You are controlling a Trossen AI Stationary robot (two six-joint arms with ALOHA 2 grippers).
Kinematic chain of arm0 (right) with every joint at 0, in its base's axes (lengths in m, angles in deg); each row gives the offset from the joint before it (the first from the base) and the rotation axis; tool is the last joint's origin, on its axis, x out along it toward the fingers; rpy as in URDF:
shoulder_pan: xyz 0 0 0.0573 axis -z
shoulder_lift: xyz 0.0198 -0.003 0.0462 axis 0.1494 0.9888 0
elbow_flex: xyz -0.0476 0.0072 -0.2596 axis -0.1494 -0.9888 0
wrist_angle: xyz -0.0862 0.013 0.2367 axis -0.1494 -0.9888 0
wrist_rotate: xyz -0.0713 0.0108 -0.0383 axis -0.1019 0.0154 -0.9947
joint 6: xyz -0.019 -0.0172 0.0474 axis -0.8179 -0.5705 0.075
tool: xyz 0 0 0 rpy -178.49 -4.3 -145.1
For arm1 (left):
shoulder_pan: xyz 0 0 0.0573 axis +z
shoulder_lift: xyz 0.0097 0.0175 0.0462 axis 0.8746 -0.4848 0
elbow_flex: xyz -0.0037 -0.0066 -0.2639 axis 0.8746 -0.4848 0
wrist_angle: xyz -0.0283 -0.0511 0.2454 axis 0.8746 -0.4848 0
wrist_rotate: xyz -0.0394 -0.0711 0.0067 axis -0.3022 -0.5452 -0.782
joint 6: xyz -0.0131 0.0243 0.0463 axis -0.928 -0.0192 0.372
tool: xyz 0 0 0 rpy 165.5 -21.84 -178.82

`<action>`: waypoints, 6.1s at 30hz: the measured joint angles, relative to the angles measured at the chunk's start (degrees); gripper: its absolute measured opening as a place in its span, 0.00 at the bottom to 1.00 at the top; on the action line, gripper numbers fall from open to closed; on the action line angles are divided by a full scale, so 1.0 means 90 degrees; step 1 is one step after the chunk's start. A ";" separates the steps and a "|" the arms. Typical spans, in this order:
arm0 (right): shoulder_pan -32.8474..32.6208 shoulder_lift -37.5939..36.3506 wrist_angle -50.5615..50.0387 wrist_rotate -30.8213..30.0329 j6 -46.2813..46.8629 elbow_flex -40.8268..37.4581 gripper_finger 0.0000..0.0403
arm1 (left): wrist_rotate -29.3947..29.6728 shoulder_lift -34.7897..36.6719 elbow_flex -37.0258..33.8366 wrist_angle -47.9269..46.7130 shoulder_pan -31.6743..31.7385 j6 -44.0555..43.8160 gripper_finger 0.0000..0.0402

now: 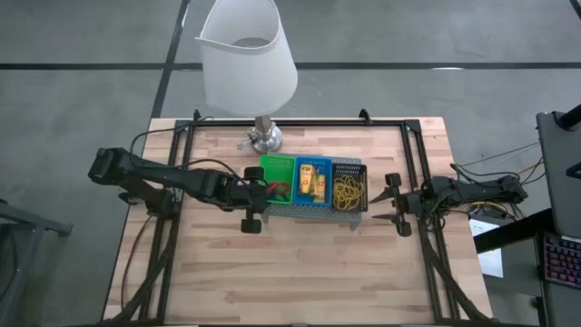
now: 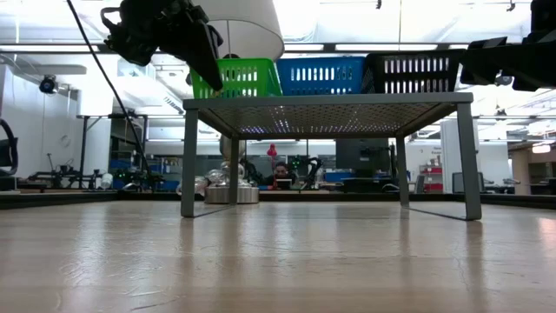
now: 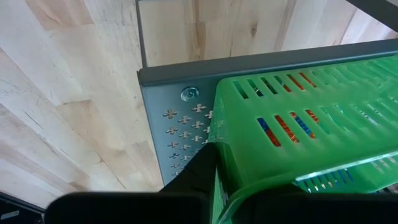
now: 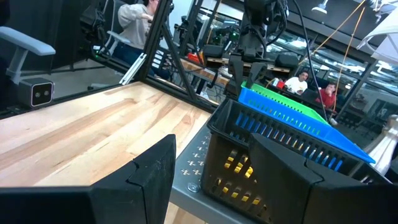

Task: Pick & Place Office Desk Supplies
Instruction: Put the green basket on the shelf, then return to Home Position

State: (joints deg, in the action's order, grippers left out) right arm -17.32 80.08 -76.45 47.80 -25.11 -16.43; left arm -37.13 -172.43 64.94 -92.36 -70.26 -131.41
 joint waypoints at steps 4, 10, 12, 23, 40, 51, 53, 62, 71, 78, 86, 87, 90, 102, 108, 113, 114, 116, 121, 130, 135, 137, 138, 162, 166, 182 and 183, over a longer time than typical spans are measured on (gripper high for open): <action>0.0000 -0.0001 0.0000 0.0000 0.0000 0.0000 0.50 | 0.0000 0.0000 0.0000 0.0007 0.0000 -0.0003 0.08; -0.0001 -0.0001 0.0000 0.0000 0.0000 0.0000 0.50 | 0.0000 0.0000 0.0000 0.0006 0.0000 0.0008 0.08; -0.0002 -0.0001 0.0000 0.0000 0.0000 0.0000 0.50 | 0.0000 0.0000 0.0000 0.0006 0.0000 0.0015 0.08; -0.0002 0.0000 0.0000 0.0000 0.0002 0.0000 0.50 | 0.0022 0.0000 0.0000 0.0005 0.0000 0.0014 0.08; -0.0002 -0.0001 0.0000 0.0000 0.0000 0.0000 0.50 | 0.0049 0.0000 0.0000 0.0004 0.0002 -0.0003 0.08; 0.0000 -0.0002 0.0000 0.0000 0.0000 0.0000 0.50 | 0.0049 0.0000 0.0000 0.0005 -0.0002 -0.0001 0.08; -0.0001 -0.0001 0.0000 0.0000 0.0000 0.0000 0.50 | 0.0049 0.0000 0.0000 0.0006 -0.0002 0.0001 0.08; 0.0000 -0.0002 0.0000 0.0000 0.0000 0.0000 0.50 | 0.0046 0.0000 0.0000 0.0007 -0.0002 0.0016 0.08; 0.0000 -0.0002 0.0000 0.0000 0.0000 0.0000 0.50 | 0.0061 0.0000 0.0000 0.0010 -0.0002 0.0006 0.09; -0.0001 0.0000 0.0000 0.0000 0.0000 0.0000 0.50 | 0.0078 0.0000 0.0000 0.0038 -0.0005 0.0007 0.21; -0.0002 -0.0001 0.0000 0.0000 0.0000 0.0000 0.50 | 0.0075 0.0000 0.0000 0.0073 -0.0005 0.0015 0.36; -0.0002 0.0000 0.0000 0.0000 0.0000 0.0000 0.50 | 0.0075 0.0000 0.0000 0.0073 -0.0005 0.0015 0.38; 0.0000 0.0000 0.0000 0.0000 0.0000 0.0000 0.50 | 0.0076 0.0000 0.0000 0.0078 -0.0007 0.0014 0.42; -0.0002 0.0000 0.0000 0.0000 0.0000 0.0000 0.50 | 0.0075 -0.0002 0.0000 0.0197 -0.0007 0.0014 0.59; -0.0001 0.0000 0.0000 0.0000 0.0000 0.0000 0.50 | 0.0064 -0.0002 0.0000 0.0316 -0.0017 0.0016 0.65; 0.0000 -0.0002 0.0000 -0.0002 0.0000 0.0000 0.50 | -0.0029 0.0129 0.0000 0.0702 -0.0048 0.0240 0.66; -0.0002 -0.0002 0.0000 0.0000 0.0000 0.0000 0.50 | -0.0089 0.0190 0.0000 0.0740 -0.0049 0.0286 0.66; -0.0002 -0.0004 0.0001 -0.0003 0.0000 0.0000 0.50 | -0.0276 0.0340 0.0013 0.0723 -0.0049 0.0309 0.65; -0.0002 -0.0005 0.0000 -0.0002 0.0000 0.0000 0.50 | -0.0655 0.0814 0.0019 0.0720 -0.0069 0.1118 0.65; -0.0002 -0.0005 0.0000 -0.0002 0.0000 0.0000 0.50 | -0.1077 0.1843 0.0017 0.1347 -0.0092 1.1088 0.63; 0.0000 -0.0002 0.0000 -0.0002 0.0000 0.0000 0.50 | -0.2996 0.2213 0.0017 0.1473 -0.0092 1.5617 0.56; -0.0002 -0.0002 0.0000 0.0000 0.0000 0.0000 0.50 | -0.3545 0.2286 0.0017 0.1476 -0.0092 1.6504 0.54; -0.0001 -0.0002 0.0000 -0.0001 0.0000 0.0000 0.50 | -0.3726 0.2316 0.0017 0.1479 -0.0092 1.6793 0.52; -0.0002 0.0000 0.0000 0.0000 0.0000 0.0000 0.50 | -0.3164 0.2317 0.0010 0.1361 -0.0087 1.6325 0.48; -0.0001 0.0000 0.0000 0.0000 0.0000 0.0000 0.50 | -0.2277 0.2292 -0.0224 0.1425 -0.0287 1.7936 0.48; -0.0001 0.0000 0.0000 0.0000 0.0000 0.0000 0.50 | -0.1368 0.3513 -0.3256 0.5300 -0.1098 1.9719 0.48; -0.0001 0.0000 0.0000 0.0000 0.0000 0.0000 0.50 | -0.1369 0.3676 -0.3432 0.5417 -0.1098 1.9722 0.48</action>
State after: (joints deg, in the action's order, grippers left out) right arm -17.33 80.08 -76.45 47.80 -25.11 -16.43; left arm -49.45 -139.35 34.05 -43.60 -80.14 46.09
